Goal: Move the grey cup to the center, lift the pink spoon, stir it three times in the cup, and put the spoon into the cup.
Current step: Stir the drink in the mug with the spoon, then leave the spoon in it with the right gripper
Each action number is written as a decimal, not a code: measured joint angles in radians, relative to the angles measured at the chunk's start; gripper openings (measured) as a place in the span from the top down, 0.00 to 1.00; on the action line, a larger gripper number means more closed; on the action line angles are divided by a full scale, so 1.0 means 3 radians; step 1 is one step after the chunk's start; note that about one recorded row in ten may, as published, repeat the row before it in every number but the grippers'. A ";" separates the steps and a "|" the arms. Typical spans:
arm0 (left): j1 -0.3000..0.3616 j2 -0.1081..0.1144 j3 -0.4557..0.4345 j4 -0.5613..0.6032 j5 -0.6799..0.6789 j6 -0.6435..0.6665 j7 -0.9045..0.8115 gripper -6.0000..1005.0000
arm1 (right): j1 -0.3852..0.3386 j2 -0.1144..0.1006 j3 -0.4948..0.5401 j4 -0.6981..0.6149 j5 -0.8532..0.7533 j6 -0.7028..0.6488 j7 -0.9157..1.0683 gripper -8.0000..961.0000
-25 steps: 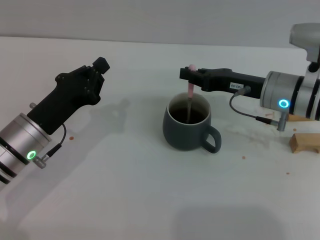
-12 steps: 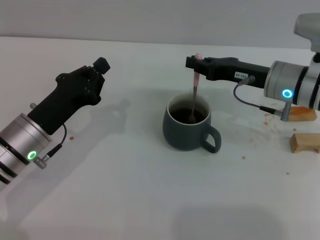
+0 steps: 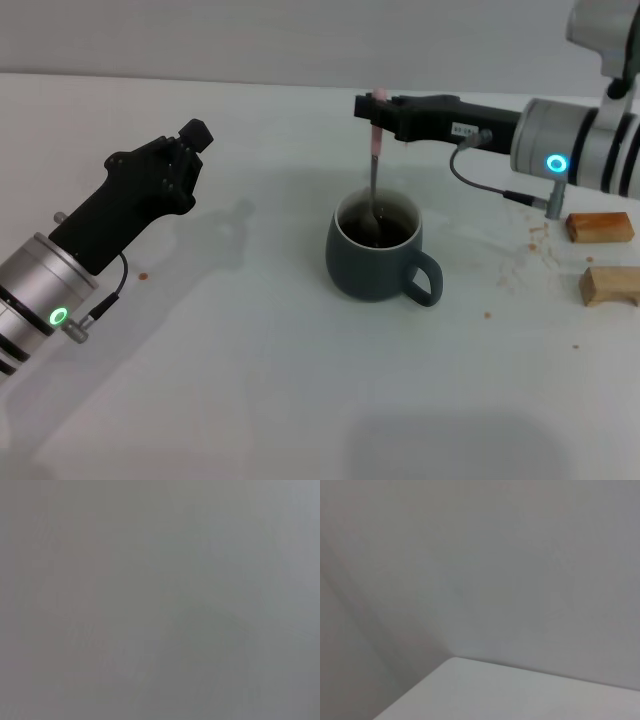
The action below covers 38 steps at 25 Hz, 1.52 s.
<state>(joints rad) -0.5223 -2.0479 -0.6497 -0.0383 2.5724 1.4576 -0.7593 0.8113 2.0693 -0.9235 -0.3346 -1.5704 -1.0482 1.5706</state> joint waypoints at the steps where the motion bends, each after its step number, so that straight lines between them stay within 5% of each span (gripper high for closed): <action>1: 0.0003 0.0000 0.0000 0.0000 0.0000 0.0002 0.0000 0.98 | 0.0021 0.0000 0.0000 0.0000 -0.0002 -0.0002 0.0000 0.90; 12: 0.0037 0.0003 -0.0003 0.0000 -0.0004 0.0018 -0.0002 0.97 | 0.0122 0.0000 -0.0298 -0.0095 -0.0020 -0.0120 0.0320 0.90; 38: 0.0044 -0.0008 0.0023 -0.0016 0.0000 -0.0006 -0.0005 0.96 | -0.0326 -0.0062 -0.0354 -0.0350 -0.0194 -0.0327 0.0689 0.90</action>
<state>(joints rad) -0.5093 -2.0504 -0.6427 -0.0431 2.5725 1.4557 -0.7609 0.7136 2.0507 -1.0298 -0.4395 -1.6287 -1.1462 1.7773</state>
